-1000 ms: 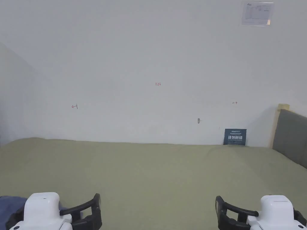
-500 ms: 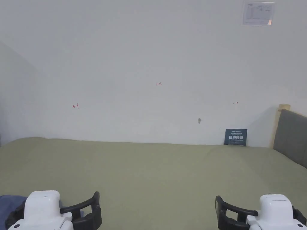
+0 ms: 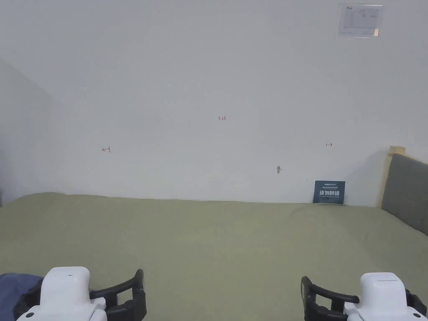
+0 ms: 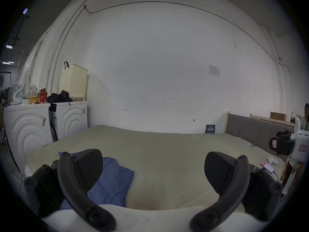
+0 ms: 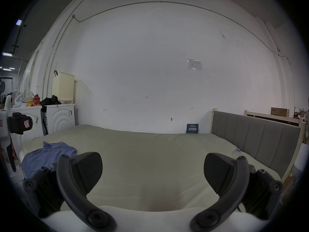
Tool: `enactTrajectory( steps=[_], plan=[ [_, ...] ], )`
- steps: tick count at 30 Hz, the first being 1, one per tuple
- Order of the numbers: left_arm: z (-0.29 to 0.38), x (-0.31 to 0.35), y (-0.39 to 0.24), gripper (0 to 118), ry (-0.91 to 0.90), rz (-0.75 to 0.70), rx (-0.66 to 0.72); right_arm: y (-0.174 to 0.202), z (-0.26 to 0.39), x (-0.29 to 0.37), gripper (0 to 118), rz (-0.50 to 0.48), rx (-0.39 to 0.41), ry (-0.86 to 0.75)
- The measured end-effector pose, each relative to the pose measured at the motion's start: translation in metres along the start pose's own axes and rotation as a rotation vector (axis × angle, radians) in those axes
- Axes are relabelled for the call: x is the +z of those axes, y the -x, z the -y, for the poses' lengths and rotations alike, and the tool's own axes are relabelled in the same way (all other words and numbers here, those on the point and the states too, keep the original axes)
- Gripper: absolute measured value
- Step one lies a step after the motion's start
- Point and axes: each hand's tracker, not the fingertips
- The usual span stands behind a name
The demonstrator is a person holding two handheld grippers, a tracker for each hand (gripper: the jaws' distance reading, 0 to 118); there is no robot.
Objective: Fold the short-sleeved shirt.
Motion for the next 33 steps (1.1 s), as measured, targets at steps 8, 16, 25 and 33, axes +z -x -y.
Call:
enactTrajectory(
  steps=[8, 16, 25, 33],
  plan=[
    [0.0009, -0.0011, 0.002, 118, 0.012, -0.006, 0.018, 0.0007, -0.0027, 0.001, 118, 0.006, 0.007, -0.009],
    [-0.0014, 0.0011, 0.0001, 118, 0.01, 0.0, 0.034, 0.002, -0.002, 0.0025, 118, -0.033, -0.003, -0.017],
    [0.001, 0.0005, -0.0003, 118, 0.02, 0.008, 0.042, 0.0035, -0.0002, 0.0009, 118, 0.0, -0.003, -0.006],
    [0.0002, 0.0004, -0.0003, 118, 0.014, -0.007, 0.018, 0.0048, -0.0007, -0.0006, 118, 0.009, 0.009, 0.002]
  ],
)
